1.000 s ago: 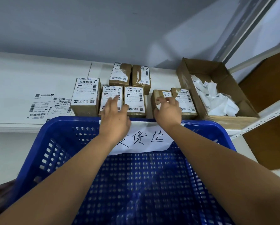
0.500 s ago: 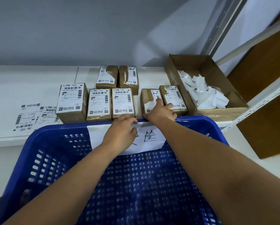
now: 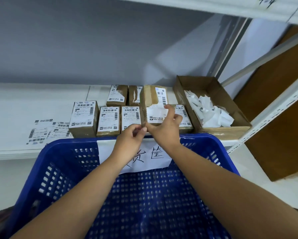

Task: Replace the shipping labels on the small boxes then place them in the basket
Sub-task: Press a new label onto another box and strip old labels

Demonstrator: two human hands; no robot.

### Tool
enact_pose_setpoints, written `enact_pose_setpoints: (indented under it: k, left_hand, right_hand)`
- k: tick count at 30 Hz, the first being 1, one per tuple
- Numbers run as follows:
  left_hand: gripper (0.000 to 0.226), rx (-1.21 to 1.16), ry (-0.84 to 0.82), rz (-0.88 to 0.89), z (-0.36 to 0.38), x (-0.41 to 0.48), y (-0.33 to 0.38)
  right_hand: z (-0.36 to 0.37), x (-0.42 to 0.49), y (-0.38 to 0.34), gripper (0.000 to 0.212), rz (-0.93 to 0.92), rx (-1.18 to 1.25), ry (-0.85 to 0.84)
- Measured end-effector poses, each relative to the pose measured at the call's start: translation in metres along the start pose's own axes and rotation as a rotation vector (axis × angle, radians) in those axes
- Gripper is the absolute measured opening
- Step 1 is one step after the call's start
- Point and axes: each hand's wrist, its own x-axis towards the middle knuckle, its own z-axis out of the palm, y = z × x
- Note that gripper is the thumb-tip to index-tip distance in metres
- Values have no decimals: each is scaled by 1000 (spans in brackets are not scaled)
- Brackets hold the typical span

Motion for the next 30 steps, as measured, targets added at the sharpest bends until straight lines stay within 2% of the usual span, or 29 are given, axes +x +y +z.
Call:
enact_pose_setpoints:
  k: [2,4,6,9,12,15,17,22,26,30]
  left_hand:
    - [45,-174,54,-57,-4,-4,10]
    - [72,-337,69,-156,-11,-8,19]
    - [82,-430,49,-250,-18,-14,22]
    - [72,-571,-7,-330,-28,-27,28]
    - [63,-655,-39,-327,-37,-45,38]
    - [33,-597,-32,-299,-43,-65,53]
    - [24,-548,-34,-283,-49,-77,61]
    - [29,-494,-60,-241,-63,-103,68]
    - [27,-535,-132,-257,-61,-120,68]
    - [29,-516,-239,-254,-50,-128,67]
  right_hand:
    - [-12,-18,-7,87,-45,24,-23]
    - [-23,-33,-11,89,-58,26,-59]
    - [-34,-49,-16,87,-80,22,-84]
    - [-47,-68,-23,84,-133,-6,-95]
    - [-58,-88,-30,86,-199,-78,-100]
    - [-65,-108,-32,90,-374,-191,-45]
    - [-71,-116,-32,91,-406,-154,-67]
    - [-94,-120,-37,60,-168,229,-259]
    - [-111,-116,-36,61,-1,385,-376]
    - [-111,-115,-29,57,145,642,-466]
